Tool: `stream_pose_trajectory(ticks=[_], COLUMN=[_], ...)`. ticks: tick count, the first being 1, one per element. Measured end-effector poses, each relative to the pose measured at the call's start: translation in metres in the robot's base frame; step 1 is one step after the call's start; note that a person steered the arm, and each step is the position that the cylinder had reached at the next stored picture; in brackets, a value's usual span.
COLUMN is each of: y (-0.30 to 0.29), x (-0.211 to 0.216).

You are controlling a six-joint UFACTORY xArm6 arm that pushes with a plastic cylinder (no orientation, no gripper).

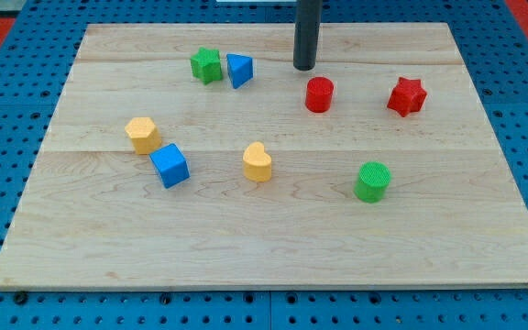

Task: Push the blue triangle into the green star

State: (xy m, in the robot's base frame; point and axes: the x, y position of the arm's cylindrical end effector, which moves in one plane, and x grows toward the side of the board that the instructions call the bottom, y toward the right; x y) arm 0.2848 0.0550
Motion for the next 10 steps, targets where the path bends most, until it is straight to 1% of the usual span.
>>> stream_pose_trajectory(ticks=[1, 3, 4, 5, 6, 8, 9, 10], y=[0.0, -0.069, -0.078, -0.121, -0.145, -0.161, -0.155, -0.054], x=[0.0, 0.0, -0.009, -0.025, -0.025, -0.028, -0.036, -0.036])
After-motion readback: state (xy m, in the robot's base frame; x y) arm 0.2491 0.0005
